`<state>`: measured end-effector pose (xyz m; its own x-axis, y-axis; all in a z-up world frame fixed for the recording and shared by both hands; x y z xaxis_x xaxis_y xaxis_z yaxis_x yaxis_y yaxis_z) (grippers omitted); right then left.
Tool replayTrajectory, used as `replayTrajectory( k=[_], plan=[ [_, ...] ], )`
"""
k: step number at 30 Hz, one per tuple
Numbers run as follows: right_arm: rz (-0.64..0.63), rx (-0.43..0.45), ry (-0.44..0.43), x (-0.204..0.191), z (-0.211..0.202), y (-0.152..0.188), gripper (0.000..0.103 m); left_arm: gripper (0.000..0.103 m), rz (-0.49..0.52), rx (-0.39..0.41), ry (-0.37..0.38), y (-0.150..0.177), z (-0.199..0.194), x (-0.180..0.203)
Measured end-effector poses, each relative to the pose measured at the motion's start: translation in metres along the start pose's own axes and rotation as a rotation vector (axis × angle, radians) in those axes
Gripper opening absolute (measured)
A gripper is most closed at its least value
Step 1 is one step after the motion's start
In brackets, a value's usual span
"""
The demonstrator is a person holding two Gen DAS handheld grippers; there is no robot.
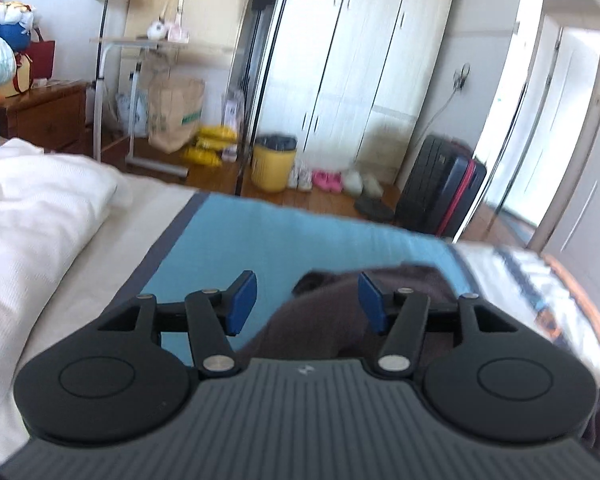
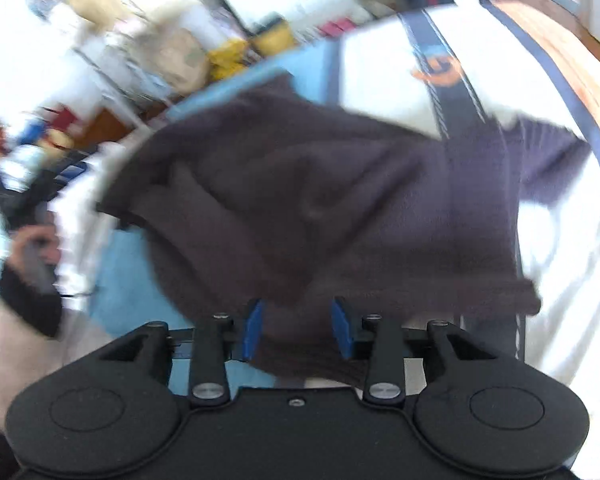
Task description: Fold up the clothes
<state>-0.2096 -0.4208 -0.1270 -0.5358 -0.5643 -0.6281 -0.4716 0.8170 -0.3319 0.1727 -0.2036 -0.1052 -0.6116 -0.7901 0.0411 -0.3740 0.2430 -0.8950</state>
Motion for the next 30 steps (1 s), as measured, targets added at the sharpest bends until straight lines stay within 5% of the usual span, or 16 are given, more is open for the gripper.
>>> replayTrajectory(
  k=[3,5,10,12,14,15,20,26,29,30],
  plan=[
    [0.056,0.064,-0.083,0.001,-0.028,-0.024,0.059,0.061,-0.019,-0.032,0.079,0.002,0.011,0.012],
    [0.030,0.134,0.013,0.016,-0.036,-0.051,0.062,0.061,0.018,-0.073,0.102,0.004,0.024,0.023],
    [0.138,0.139,0.138,0.074,-0.008,-0.117,0.069,0.064,0.318,-0.145,-0.059,-0.006,0.070,0.041],
    [0.253,0.118,0.130,0.102,0.009,-0.140,0.070,0.065,0.303,-0.236,0.069,-0.001,0.091,0.051],
    [0.438,0.093,0.081,0.129,0.023,-0.148,0.070,0.065,0.256,-0.328,0.226,0.004,0.108,0.065],
    [0.493,0.091,0.072,0.138,0.028,-0.149,0.070,0.065,0.264,-0.350,0.247,0.005,0.115,0.071],
    [0.524,0.057,0.115,0.158,0.046,-0.146,0.070,0.065,0.544,-0.419,0.233,0.015,0.149,0.111],
    [0.596,0.021,0.078,0.184,0.067,-0.154,0.080,0.069,0.591,-0.466,0.209,0.032,0.194,0.138],
    [0.629,0.034,0.046,0.194,0.079,-0.166,0.079,0.024,0.657,-0.432,0.123,0.040,0.206,0.140],
    [0.563,0.047,0.075,0.189,0.084,-0.167,0.049,0.013,0.666,-0.410,0.122,0.041,0.205,0.141]
  ],
)
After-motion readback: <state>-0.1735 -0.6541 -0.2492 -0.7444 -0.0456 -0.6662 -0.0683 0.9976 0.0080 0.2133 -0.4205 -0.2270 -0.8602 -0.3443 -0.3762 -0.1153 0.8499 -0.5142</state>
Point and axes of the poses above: each gripper's, at about its wrist camera, not at the fingertips, and z roughly the way its jaws point, x to its right, y to its underside, the point moved 10 cm from there along z, roughly the way its jaws point, and after that the axes turned 15 degrees about z, right-handed, at the moved point
